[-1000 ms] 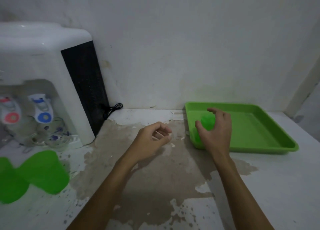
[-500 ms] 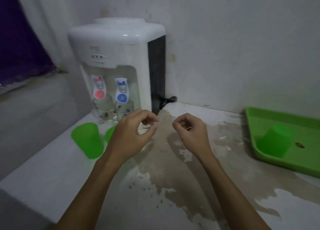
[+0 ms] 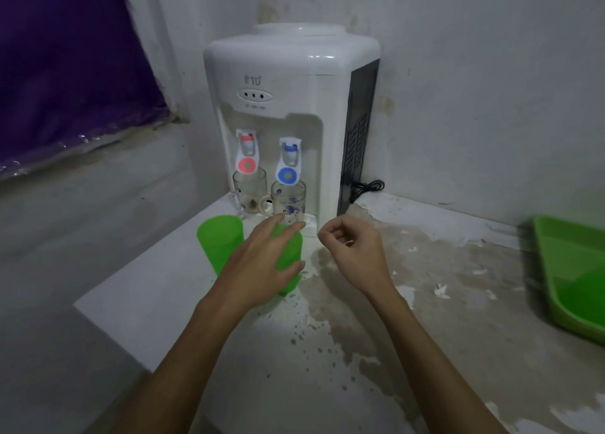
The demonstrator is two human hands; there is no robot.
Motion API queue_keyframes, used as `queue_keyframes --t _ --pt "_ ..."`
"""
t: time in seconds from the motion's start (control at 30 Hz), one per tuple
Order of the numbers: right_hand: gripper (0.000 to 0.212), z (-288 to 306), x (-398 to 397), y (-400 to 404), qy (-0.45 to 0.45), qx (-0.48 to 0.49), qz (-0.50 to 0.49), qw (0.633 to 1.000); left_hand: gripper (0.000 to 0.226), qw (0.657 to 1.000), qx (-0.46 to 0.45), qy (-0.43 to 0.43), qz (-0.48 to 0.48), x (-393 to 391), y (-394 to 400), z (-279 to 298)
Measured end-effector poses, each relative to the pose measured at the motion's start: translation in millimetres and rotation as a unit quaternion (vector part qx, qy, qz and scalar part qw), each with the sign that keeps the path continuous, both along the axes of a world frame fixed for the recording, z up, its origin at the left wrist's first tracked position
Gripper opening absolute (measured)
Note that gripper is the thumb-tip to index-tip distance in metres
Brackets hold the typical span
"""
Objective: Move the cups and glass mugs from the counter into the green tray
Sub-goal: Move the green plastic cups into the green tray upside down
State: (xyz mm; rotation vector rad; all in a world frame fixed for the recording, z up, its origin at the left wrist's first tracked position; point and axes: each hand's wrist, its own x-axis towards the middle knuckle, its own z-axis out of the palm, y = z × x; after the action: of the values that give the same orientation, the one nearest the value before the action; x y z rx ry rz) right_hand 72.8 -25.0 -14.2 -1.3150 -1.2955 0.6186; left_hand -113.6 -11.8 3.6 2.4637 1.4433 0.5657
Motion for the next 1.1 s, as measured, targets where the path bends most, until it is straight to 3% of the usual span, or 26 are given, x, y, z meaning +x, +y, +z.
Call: queue_keyframes --t 0.3,0.53,0.63,0.8,1.0,1.1 --pt "0.018 0 30 -13 0.024 -0.014 -0.012 1.000 0.048 0.995 0.054 -0.075 -0.027 19 4 7" --pt "0.011 2 89 -51 0.017 -0.005 -0.052 0.999 0.050 0.966 0.004 -0.233 -0.114 87 -1 27" --pt "0.024 6 120 -80 0.072 -0.030 -0.090 0.993 0.048 0.952 -0.007 -0.265 -0.156 133 -12 38" --pt "0.042 10 150 -124 0.247 -0.083 -0.067 0.963 0.046 0.925 -0.021 -0.307 -0.221 198 -38 52" --pt "0.036 12 192 -179 0.419 -0.054 -0.072 0.904 0.031 0.889 -0.044 -0.370 -0.265 276 -76 47" --pt "0.052 11 216 -202 0.452 -0.021 -0.114 0.884 0.033 0.874 -0.078 -0.387 -0.283 304 -91 43"
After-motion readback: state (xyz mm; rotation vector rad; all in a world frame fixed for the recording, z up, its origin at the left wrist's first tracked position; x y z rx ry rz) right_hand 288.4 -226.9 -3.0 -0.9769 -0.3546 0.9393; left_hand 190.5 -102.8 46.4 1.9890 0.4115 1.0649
